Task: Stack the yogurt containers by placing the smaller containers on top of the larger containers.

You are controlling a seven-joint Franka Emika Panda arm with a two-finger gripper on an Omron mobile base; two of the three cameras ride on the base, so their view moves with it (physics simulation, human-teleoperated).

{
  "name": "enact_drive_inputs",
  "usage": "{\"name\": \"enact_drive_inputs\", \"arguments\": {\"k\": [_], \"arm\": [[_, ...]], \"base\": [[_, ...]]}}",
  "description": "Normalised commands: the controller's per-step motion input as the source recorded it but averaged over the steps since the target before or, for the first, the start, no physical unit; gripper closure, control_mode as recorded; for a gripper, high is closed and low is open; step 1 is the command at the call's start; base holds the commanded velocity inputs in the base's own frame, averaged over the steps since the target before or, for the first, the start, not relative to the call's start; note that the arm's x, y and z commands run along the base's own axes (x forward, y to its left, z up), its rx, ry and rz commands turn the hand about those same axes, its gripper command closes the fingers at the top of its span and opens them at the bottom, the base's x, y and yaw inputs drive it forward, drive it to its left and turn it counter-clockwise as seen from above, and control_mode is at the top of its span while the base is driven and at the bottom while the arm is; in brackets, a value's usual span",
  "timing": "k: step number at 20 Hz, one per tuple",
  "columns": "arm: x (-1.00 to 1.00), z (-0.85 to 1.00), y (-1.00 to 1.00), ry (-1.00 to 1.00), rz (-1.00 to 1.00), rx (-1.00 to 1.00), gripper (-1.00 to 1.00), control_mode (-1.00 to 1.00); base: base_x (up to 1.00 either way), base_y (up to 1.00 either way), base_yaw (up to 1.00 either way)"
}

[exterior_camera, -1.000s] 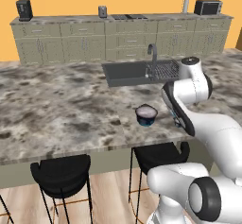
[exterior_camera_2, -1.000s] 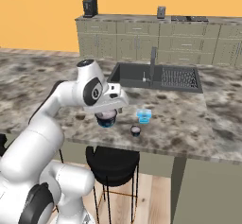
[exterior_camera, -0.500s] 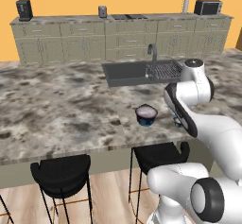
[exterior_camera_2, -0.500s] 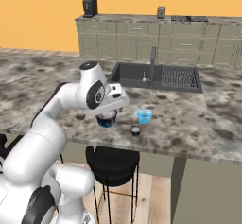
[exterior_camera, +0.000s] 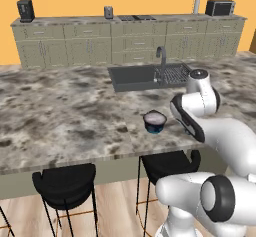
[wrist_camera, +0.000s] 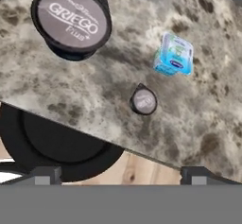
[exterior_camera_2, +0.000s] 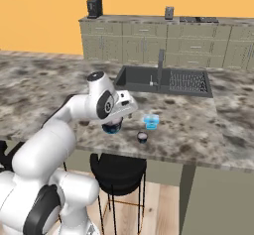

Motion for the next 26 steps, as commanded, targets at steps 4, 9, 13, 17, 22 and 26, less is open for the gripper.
{"name": "enact_drive_inputs", "arguments": {"k": [4,9,13,17,22,26], "arm": [[0.33,-0.08,-0.15,-0.01,0.0,0.0,-1.0,-1.0],[0.3,0.0,-0.19,0.0,0.0,0.0,-1.0,-1.0],[0.33,-0.08,-0.03,0.0,0.0,0.0,-1.0,-1.0],[0.3,-0.17,0.0,-0.06,0.0,0.0,-1.0,-1.0],[0.33,-0.22,-0.03,-0.04,0.0,0.0,-1.0,-1.0],[0.3,-0.21,-0.06,-0.02,0.0,0.0,-1.0,-1.0]], "base": [[0.0,0.0,0.0],[0.0,0.0,0.0],[0.0,0.0,0.0],[0.0,0.0,0.0],[0.0,0.0,0.0],[0.0,0.0,0.0]]}}
